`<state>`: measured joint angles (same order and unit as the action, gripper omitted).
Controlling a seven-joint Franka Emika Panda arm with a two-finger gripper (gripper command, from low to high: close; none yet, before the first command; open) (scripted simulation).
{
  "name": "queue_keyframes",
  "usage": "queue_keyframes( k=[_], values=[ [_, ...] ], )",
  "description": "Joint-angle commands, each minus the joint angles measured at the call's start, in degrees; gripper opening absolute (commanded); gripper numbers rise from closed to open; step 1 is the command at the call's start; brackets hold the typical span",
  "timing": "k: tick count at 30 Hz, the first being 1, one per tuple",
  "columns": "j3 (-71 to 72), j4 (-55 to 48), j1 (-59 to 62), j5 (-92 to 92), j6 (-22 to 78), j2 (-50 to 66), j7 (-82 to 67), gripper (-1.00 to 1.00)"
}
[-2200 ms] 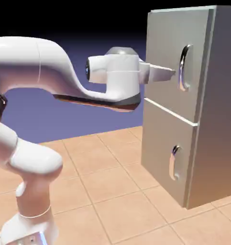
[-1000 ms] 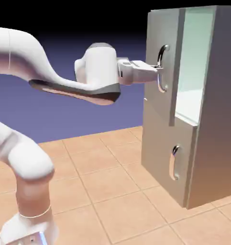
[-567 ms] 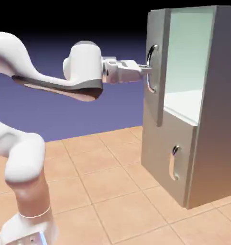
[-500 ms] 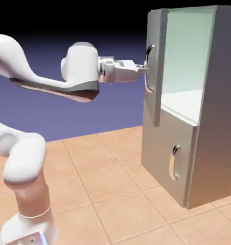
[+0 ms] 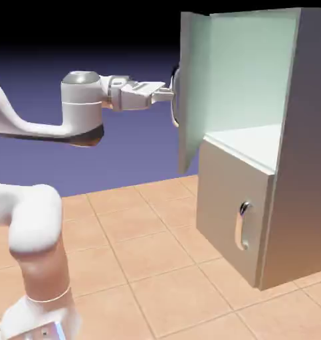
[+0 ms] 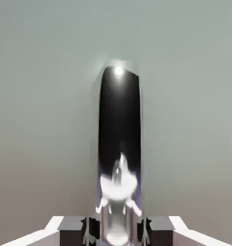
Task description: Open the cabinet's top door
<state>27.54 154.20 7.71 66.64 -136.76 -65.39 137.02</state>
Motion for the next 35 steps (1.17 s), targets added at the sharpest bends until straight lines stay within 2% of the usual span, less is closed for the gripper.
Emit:
queue_keyframes(
  k=[1, 13, 23, 35],
  values=[
    [1.6, -0.4, -0.4, -1.9, 2.6, -0.2, -0.5, -1.00],
    [22.7, -14.4, 4.5, -20.3, 32.5, 2.2, -3.4, -1.00],
    [39.2, -34.8, 21.1, -29.8, 54.6, 4.4, -5.7, -1.00],
    [50.5, -58.6, 41.8, -35.1, 73.5, 1.5, -11.2, -1.00]
  ],
)
